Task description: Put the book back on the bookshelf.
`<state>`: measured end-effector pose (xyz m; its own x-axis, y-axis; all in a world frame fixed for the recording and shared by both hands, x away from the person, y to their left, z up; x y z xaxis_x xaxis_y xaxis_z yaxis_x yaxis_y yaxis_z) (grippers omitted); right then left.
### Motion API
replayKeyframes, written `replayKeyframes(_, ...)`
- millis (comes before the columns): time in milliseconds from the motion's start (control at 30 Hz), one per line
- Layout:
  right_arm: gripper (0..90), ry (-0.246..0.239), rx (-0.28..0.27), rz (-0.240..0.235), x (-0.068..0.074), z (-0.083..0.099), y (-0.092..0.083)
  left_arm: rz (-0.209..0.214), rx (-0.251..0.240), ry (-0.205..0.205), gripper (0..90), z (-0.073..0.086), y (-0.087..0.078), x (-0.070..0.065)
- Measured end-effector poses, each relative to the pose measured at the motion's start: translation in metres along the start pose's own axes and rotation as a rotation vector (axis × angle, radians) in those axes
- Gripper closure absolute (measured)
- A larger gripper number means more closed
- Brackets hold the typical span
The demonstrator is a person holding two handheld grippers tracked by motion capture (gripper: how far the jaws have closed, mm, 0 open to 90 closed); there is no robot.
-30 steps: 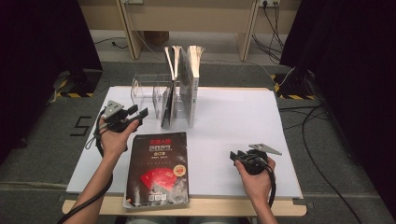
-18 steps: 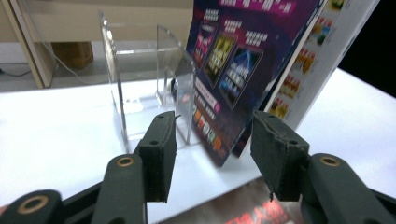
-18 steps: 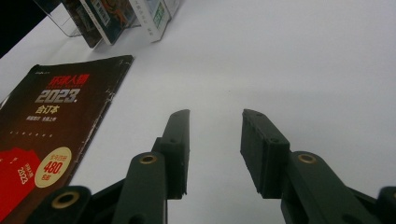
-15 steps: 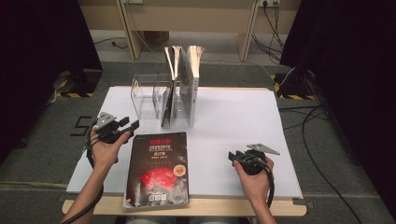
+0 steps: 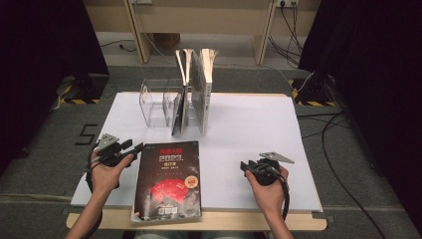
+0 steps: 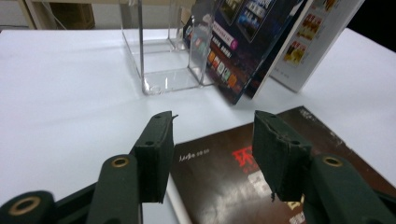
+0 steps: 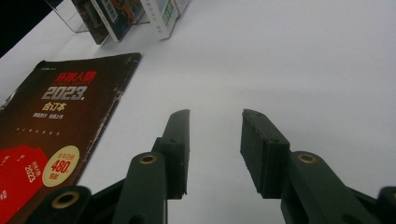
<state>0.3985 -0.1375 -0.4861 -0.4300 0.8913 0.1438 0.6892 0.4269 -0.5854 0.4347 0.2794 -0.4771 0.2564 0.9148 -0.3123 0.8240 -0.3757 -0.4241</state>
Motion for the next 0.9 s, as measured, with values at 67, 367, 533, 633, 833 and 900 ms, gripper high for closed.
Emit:
replayKeyframes(67, 63.5, -0.001, 0.001, -0.003, 0.002, -0.001, 0.001, -0.001, 0.002, -0.005, 47.4, 0.002, -0.002, 0.002)
replayKeyframes(367, 63.4, -0.021, 0.021, -0.031, 0.014, -0.009, 0.011, -0.005, 0.055, -0.022, 46.8, 0.024, -0.008, 0.01)
replayKeyframes(533, 63.5, -0.038, 0.039, -0.047, 0.02, -0.016, 0.02, -0.007, 0.075, -0.031, 47.9, 0.032, -0.006, 0.009)
replayKeyframes(633, 63.5, -0.042, 0.047, -0.058, 0.024, -0.022, 0.027, -0.014, 0.095, -0.038, 48.1, 0.038, -0.005, 0.007)
replayKeyframes(833, 63.6, -0.043, 0.064, -0.087, 0.033, -0.033, 0.041, -0.014, 0.098, -0.055, 48.6, 0.039, -0.006, 0.006)
replayKeyframes(900, 64.4, -0.054, 0.084, -0.103, 0.041, -0.039, 0.051, -0.01, 0.106, -0.075, 49.4, 0.04, -0.006, 0.005)
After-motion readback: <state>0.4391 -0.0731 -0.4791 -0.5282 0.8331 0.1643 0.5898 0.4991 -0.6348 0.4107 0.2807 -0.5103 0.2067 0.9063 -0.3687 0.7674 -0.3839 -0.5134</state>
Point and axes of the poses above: each handheld gripper's, and its own axes: y roughly forward along the jaws, z roughly out of its underside, x roughly to its left, the point moved 6 cm from there along y, roughly forward along the jaws, and after that the axes turned 10 degrees about -y, right-handed, at the moved point
